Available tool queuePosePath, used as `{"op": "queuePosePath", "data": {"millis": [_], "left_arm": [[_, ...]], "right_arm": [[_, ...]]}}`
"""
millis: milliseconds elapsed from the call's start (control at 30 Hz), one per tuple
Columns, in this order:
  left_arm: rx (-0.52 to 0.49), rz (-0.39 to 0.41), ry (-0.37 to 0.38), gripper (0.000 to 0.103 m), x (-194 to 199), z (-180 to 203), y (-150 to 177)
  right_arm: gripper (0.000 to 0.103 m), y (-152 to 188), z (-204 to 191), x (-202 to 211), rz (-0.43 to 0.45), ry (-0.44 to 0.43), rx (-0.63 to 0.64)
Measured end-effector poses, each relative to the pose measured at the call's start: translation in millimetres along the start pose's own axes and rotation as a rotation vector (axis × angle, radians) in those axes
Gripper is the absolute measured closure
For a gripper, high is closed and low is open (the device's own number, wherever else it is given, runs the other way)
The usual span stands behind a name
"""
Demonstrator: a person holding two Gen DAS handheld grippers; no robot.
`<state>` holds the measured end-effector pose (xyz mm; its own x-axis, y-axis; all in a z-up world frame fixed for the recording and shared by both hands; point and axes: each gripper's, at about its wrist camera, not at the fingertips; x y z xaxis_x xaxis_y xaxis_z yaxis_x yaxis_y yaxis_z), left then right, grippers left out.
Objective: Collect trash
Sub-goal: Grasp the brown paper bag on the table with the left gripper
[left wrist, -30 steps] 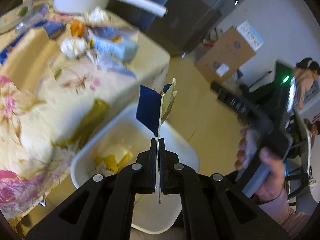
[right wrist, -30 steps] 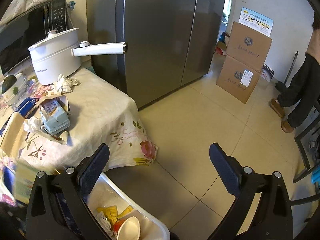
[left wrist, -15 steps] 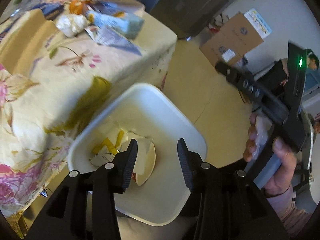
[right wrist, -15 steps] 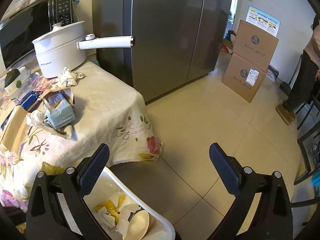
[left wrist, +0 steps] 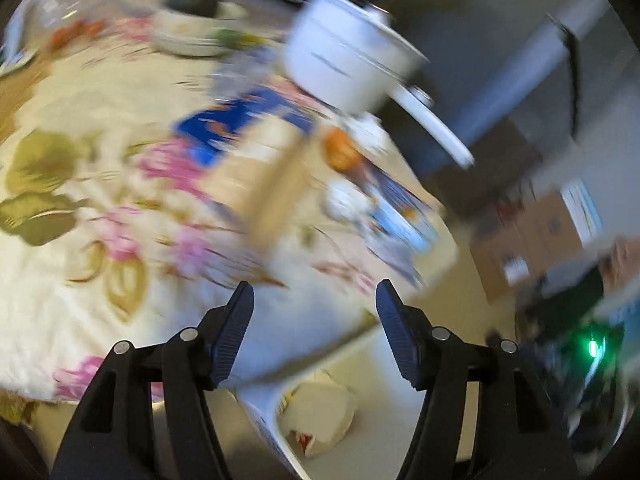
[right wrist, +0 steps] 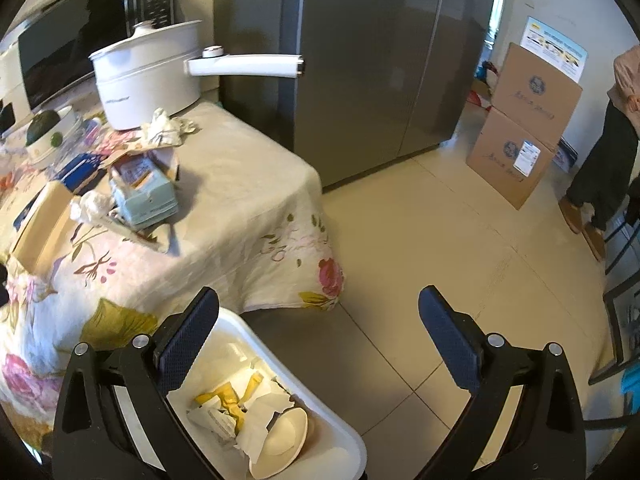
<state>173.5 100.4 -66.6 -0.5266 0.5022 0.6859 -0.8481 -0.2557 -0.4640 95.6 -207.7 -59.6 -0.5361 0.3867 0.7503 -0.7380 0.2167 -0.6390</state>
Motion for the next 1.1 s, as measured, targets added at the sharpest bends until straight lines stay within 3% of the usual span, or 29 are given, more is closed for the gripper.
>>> {"op": "queuePosePath", "data": {"millis": [233,533,600,733,833,1100], "left_arm": [[0.192,0.000,0.046,0.040,-31,-43,-20],[0.189,0.027,0.119,0.042,-50,-45,-34],[0.181,0.028,0.117,0.049,-53,-43,-34],[0.138,0.005,0.101,0.097,-62,-38,-36],[0.118,0.016,0.100,0.098,-60,-34,-34],[0.048,0.076,0.190,0.101,-26,-10,-37]], "right_arm": [[0.007,2,-11,-1,-0.007,-0.005,0.036],[0.007,4,-22,-3,-0.010,-0.001,0.082],[0.007,4,-25,-4,-0.012,-0.003,0.093],[0.007,6,-29,-6,-0.021,-0.007,0.110],[0.007,5,-31,-5,-0.020,-0.011,0.112],[0.007,4,-36,-2,-0.003,-0.044,0.125]]}}
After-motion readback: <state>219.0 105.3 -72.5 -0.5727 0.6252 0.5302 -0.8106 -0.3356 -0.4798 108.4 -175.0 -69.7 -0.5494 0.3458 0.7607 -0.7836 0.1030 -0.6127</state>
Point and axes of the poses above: each gripper's, at about its wrist camera, not at the fingertips, and x roughly against the way its jaws point, z to its right, y to its underside, and after that the axes turned 5 degrees about y, right-handed
